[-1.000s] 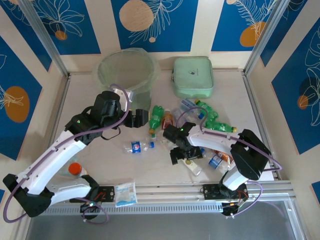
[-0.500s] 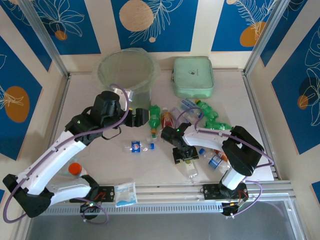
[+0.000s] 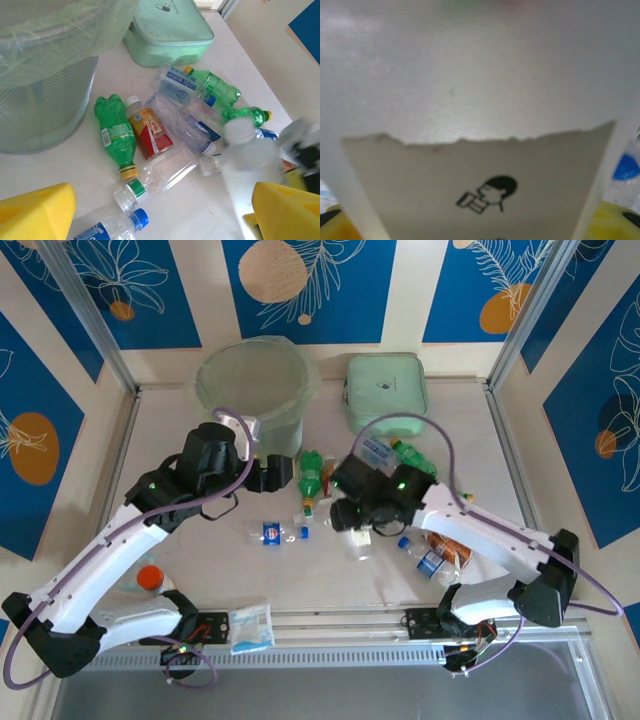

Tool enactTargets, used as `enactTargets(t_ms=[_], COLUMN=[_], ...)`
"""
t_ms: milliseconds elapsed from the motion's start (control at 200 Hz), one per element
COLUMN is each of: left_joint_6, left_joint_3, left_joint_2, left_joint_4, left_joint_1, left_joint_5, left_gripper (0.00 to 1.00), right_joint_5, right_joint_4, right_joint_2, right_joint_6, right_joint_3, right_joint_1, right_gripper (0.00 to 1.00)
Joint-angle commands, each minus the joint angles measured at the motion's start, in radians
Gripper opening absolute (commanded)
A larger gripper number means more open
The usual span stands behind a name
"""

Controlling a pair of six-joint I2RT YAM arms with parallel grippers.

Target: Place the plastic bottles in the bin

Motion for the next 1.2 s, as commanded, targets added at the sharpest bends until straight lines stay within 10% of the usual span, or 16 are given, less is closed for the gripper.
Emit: enactTargets(t_ms=[0,650,1195], left_joint_6=[0.012,-0.037,-0.015], left_joint_3=[0.027,-0.067,-0.116], left_joint_2=[-0.031,-0.077,-0.072], left_joint_4=[-0.014,-0.043,-0.043], left_joint_1=[-0.008,-0.006,-0.006], left_joint_5=[-0.037,-0.062,-0.066], left_gripper=[0.92,0.94,0.95], right_joint_5=[0.022,-0.282,-0.358], right_joint_4=[0.022,0.057,0.244], right_joint_2=[0.012,0.802,0.904], right_joint_6=[-0.091,-0.226,-0.218], right_joint_3=[0.162,1.493,1.423], right_joint_1=[-0.039,-0.267,-0.31], right_gripper=[0.54,0.56,0.86])
